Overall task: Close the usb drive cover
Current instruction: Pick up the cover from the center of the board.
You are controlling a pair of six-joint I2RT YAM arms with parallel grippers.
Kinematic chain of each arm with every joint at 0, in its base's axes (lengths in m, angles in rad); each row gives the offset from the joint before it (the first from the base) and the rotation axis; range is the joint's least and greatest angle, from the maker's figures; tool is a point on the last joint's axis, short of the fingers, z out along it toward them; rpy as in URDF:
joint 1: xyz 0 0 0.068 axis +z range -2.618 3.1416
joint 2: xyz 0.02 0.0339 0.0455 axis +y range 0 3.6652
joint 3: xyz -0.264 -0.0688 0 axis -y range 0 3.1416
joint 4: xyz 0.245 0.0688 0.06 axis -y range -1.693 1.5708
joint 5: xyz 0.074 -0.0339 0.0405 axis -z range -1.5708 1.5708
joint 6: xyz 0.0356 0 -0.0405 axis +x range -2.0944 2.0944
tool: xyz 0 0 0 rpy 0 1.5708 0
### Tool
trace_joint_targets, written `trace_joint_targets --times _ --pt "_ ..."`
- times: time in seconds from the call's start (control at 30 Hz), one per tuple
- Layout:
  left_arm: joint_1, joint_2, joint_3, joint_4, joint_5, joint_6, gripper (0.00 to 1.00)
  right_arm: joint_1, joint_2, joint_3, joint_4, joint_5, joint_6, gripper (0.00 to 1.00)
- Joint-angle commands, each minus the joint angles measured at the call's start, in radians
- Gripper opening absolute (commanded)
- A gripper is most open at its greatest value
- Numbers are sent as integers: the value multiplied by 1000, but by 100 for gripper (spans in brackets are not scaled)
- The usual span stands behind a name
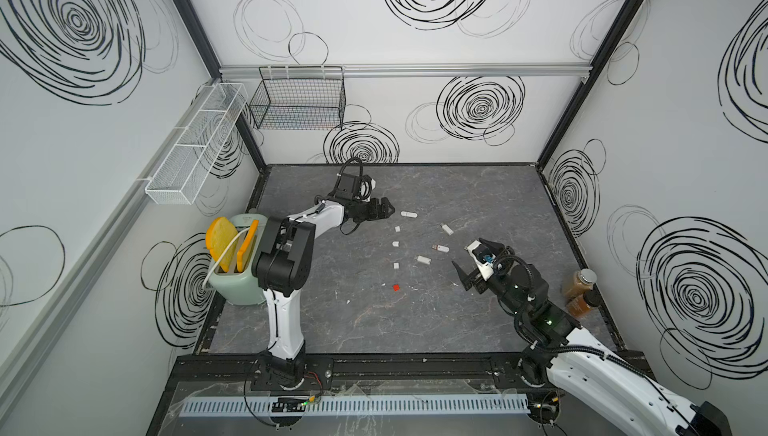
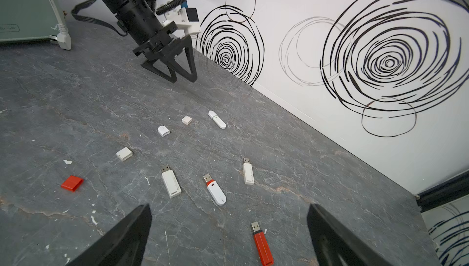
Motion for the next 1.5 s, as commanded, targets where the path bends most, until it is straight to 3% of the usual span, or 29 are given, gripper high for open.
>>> trace_joint_targets --times 0.0,0.23,0.4,0.73,1.0,1.47 --pt "9 -128 -83 49 -73 65 100 10 -17 1 16 -1 9 99" --pt "22 -283 -168 -69 -117 138 98 18 -25 4 12 -4 13 99" --pt "70 -429 -327 -10 -129 126 98 18 -23 7 7 -2 23 99" --pt "110 -577 -453 5 -134 238 98 17 41 80 -39 -12 42 99" --pt "113 -670 -532 66 -157 362 98 0 332 307 -177 -92 73 99" --pt "133 -748 -623 140 -126 395 98 -27 908 724 -160 -192 370 99"
